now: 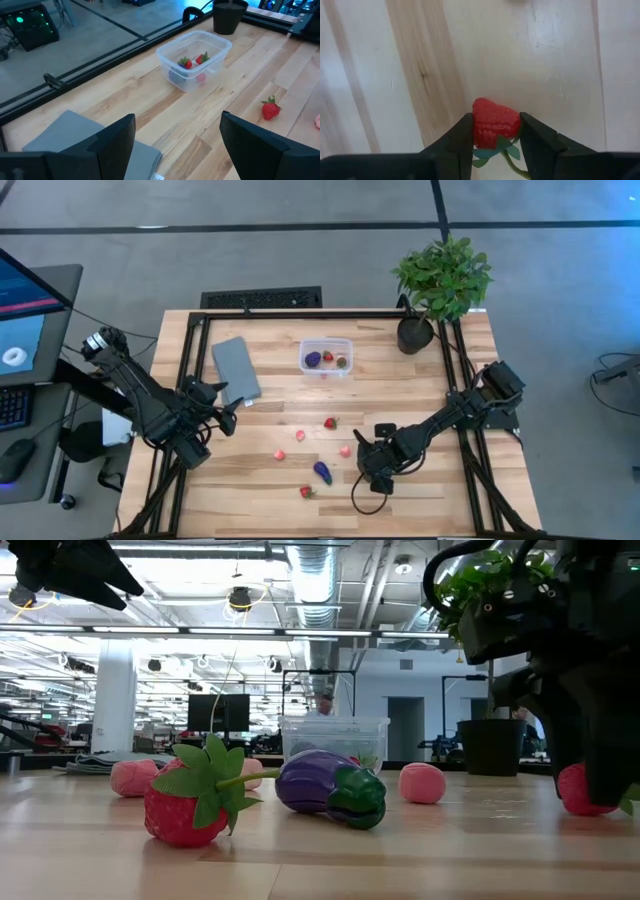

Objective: Pick and placing Produce into tupperware
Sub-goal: Put the strawberry into the transparent bin

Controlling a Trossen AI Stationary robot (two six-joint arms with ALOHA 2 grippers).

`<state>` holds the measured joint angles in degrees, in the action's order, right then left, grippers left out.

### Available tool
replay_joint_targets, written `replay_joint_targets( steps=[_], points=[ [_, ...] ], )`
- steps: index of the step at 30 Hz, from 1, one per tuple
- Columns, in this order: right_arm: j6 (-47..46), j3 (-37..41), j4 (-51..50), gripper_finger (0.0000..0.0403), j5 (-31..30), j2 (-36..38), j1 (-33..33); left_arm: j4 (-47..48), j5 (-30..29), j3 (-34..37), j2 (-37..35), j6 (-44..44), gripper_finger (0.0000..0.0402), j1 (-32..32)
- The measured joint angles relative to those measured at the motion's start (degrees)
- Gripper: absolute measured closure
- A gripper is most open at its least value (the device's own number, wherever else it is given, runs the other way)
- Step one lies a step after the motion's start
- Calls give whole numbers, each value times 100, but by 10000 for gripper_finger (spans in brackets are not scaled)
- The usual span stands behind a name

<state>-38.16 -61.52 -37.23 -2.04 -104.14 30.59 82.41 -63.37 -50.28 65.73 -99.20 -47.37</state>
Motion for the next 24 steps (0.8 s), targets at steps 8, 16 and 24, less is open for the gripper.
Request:
replay_joint_targets(
  steps=[8, 16, 24],
  points=[
    [-238, 0, 22, 217, -103, 0, 0, -4, 1, 0, -1, 0, 122, 0],
    [-236, 0, 196, 239, -103, -1, 0, -4, 0, 0, 0, 0, 122, -2],
    [-240, 0, 219, 205, -100, -2, 0, -4, 2, 0, 0, 0, 122, 0]
  ],
)
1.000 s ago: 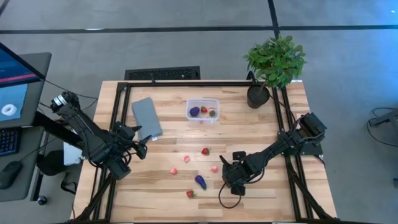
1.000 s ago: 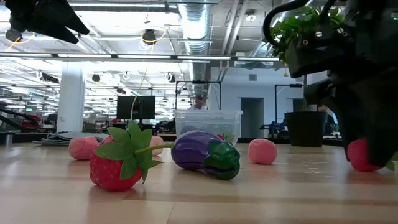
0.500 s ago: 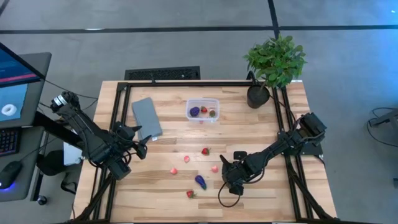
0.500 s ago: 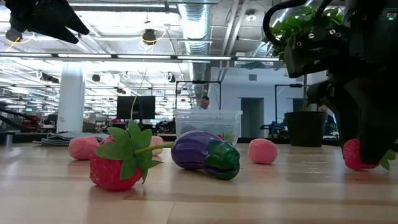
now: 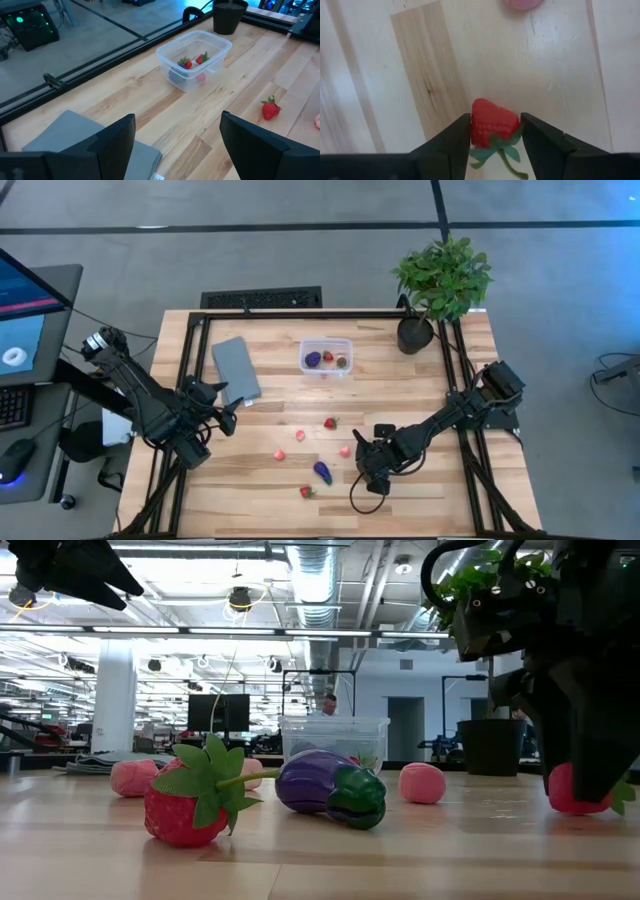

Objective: Pick and placing Produce into tupperware
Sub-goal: Put the strawberry into the transparent bin

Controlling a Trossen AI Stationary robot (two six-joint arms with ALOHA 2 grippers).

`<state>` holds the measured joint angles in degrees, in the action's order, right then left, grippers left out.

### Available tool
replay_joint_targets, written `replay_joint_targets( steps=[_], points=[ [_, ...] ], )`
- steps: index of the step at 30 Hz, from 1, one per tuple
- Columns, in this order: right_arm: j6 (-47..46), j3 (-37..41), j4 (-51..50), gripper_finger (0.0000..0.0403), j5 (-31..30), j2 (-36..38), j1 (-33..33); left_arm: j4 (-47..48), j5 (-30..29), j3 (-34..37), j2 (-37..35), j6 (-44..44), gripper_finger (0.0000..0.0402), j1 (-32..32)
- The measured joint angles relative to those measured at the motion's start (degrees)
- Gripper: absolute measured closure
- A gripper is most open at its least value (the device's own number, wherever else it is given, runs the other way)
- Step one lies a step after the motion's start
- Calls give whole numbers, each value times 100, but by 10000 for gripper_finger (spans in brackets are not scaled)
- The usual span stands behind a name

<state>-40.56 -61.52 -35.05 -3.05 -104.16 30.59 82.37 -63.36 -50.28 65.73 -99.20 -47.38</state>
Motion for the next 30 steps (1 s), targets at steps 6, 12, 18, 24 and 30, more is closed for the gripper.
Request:
replay_joint_targets(
  steps=[6, 12, 18, 24, 30],
  points=[
    [0, 0, 187, 222, 0, 0, 0, 0, -1, 0, 0, 0, 122, -1],
    [0, 0, 225, 244, 0, 0, 0, 0, -2, 0, -2, 0, 122, 0],
    [-6, 0, 216, 215, 0, -2, 0, -115, -1, 0, -1, 101, 122, -2],
    [-98, 0, 218, 193, 1, -2, 0, -131, 0, 0, 0, 116, 122, -1],
    [-107, 0, 219, 214, 2, -4, 0, -131, 0, 0, 0, 120, 122, 0]
  ],
)
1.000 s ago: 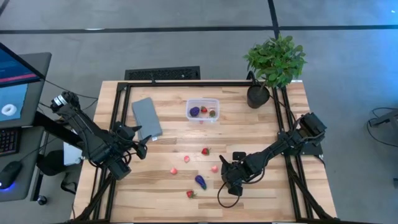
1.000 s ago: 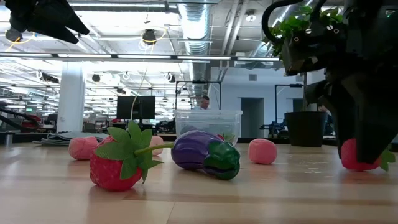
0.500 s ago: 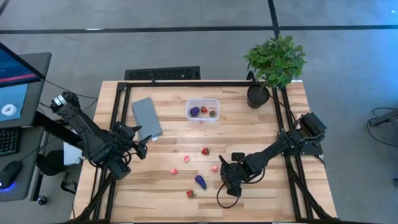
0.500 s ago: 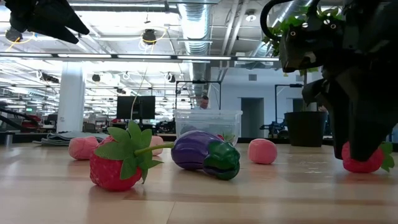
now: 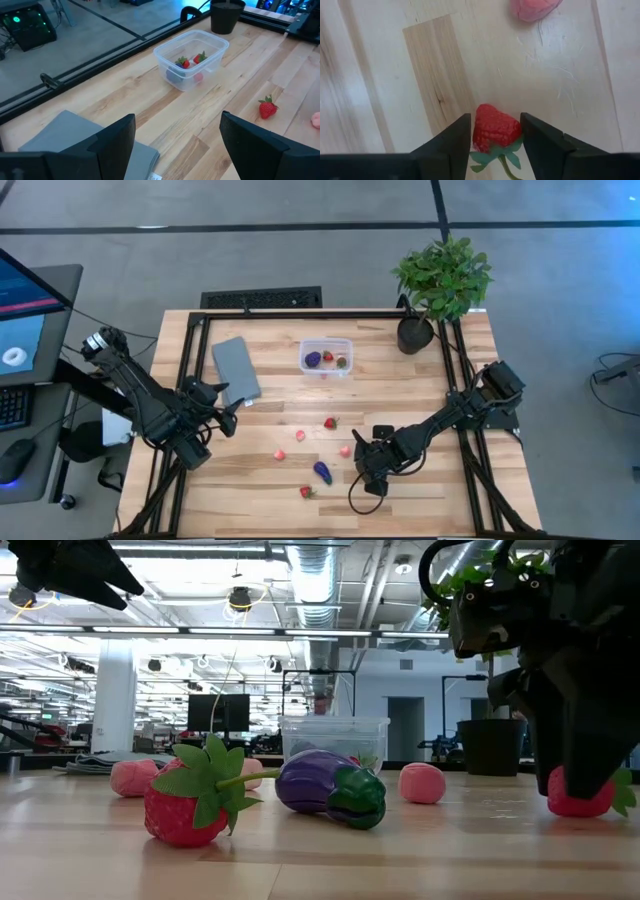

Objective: Pick and placing Produce into tupperware
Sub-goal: Put the strawberry into the transparent bin

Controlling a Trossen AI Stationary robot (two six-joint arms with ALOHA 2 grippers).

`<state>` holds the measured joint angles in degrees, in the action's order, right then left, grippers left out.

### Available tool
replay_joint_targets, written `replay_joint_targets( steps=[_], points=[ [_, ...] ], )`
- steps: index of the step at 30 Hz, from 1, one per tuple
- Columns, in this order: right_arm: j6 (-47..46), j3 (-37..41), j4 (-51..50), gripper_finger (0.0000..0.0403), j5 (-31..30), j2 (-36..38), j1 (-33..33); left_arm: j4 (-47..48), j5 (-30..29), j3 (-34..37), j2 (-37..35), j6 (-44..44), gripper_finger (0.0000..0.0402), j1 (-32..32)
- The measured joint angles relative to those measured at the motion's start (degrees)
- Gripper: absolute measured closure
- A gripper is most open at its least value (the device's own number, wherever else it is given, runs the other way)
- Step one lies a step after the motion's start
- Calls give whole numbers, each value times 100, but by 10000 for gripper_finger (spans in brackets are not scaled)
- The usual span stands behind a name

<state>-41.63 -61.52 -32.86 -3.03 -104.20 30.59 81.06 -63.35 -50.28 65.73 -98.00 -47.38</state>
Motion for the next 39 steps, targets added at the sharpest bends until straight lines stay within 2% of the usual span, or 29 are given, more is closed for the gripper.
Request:
replay_joint_targets(
  steps=[7, 15, 25, 33, 39],
  points=[
    [0, 0, 4, 241, -2, 0, 0, -2, 0, 0, 0, 2, 122, 0],
    [0, 0, 2, 222, 0, 0, 0, -1, 0, 0, -1, 2, 122, -1],
    [1, 0, 2, 236, -1, 0, 0, 0, 0, 0, 0, 2, 122, 0],
    [0, 2, -2, 209, 0, -3, 0, 0, 0, 0, 0, 4, 122, 0],
    [0, 2, 0, 220, 0, -4, 0, 0, 0, 0, 0, 7, 122, -2]
  ],
)
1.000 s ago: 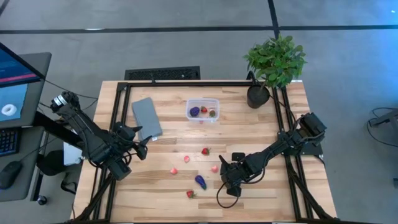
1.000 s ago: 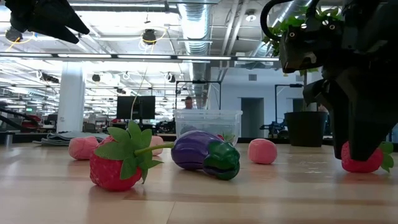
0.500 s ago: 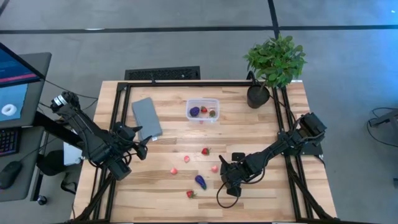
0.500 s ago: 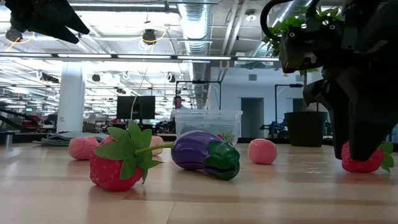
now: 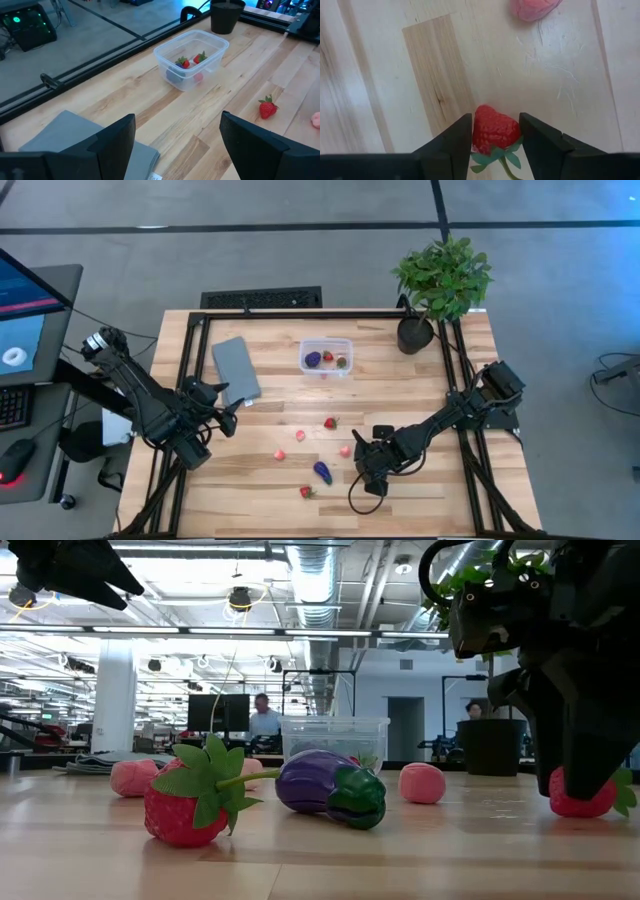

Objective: Pick and placing Produce into tupperware
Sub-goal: Put the strawberry into the transparent bin

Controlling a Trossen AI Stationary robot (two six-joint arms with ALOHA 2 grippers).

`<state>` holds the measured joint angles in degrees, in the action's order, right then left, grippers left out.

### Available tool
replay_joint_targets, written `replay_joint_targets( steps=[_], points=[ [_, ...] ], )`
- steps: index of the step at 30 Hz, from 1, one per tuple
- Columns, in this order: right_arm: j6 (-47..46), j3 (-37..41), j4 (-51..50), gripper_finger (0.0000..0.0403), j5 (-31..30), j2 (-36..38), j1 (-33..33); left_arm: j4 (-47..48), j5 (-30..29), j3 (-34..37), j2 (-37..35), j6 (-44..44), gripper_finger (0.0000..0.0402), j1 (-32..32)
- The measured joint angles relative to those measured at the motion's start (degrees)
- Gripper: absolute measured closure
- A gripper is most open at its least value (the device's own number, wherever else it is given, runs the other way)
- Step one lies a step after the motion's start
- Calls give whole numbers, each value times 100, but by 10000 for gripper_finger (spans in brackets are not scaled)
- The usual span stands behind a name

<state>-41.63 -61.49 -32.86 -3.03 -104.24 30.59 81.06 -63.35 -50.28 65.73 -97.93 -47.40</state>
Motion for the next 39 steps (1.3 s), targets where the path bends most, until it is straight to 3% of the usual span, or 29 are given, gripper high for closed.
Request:
replay_joint_targets(
  steps=[39],
  points=[
    [-276, 0, 67, 242, -85, 2, 0, -2, -15, 0, -1, -7, 122, 1]
  ],
)
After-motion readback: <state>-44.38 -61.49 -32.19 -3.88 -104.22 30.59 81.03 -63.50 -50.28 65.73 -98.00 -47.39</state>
